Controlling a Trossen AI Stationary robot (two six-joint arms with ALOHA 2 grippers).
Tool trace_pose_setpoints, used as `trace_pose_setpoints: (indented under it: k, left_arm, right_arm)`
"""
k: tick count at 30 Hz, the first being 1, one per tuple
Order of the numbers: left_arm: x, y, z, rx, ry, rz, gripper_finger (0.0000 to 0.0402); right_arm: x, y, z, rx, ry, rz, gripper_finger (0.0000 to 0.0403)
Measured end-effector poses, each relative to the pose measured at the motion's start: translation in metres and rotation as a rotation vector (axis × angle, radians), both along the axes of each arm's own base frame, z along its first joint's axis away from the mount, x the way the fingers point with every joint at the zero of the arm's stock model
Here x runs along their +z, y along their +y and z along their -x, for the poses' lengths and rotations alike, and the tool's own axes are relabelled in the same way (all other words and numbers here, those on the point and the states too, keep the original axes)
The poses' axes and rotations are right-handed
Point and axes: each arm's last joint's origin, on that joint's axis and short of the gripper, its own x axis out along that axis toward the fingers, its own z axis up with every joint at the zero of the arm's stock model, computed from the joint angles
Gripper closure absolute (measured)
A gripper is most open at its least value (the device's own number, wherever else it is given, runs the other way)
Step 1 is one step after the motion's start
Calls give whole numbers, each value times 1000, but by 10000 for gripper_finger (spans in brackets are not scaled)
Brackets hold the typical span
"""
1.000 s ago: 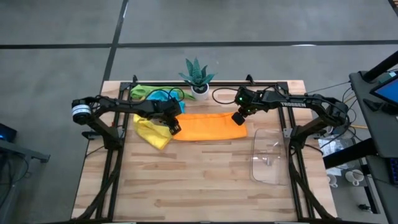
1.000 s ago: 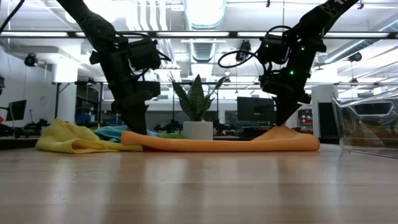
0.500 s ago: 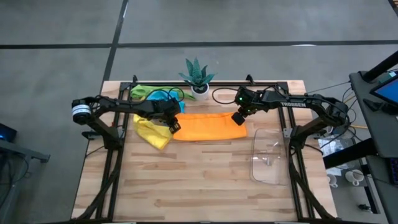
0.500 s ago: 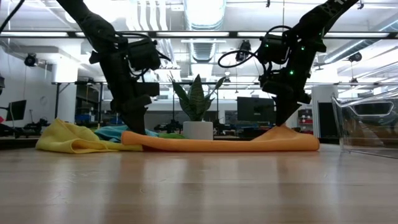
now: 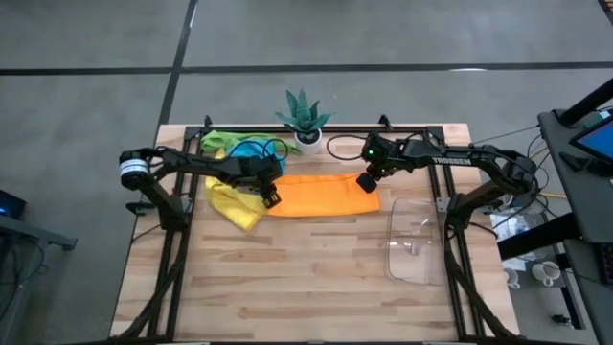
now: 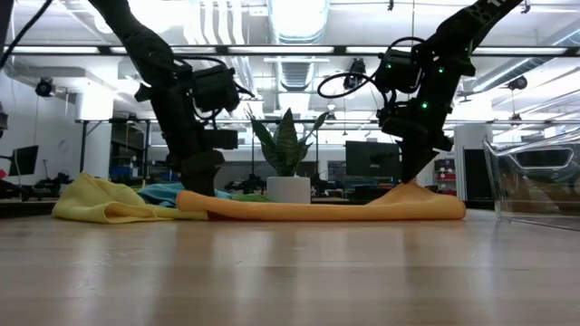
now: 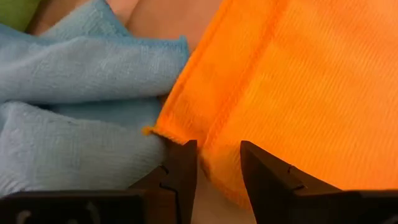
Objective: Roll microfiber towels into tight, uniform cylinder then place into a basket
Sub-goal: Fold the orange microfiber cloth
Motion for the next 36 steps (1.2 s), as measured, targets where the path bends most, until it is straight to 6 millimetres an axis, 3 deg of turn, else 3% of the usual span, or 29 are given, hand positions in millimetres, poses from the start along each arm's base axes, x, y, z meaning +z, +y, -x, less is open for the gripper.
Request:
trace_pose_setpoints:
  k: [12,32,36]
  left_arm:
    - [15,1,-2,3,-51,-22,293]
    - [7,-1,4,8,-1,-6,293]
    - [7,-1,4,10,6,-3,311]
  right_arm:
    - [0,0,0,0,-4,2,394]
    - [1,0,-1,1,-9,4,394]
    - [1,0,-1,0,-9,4,394]
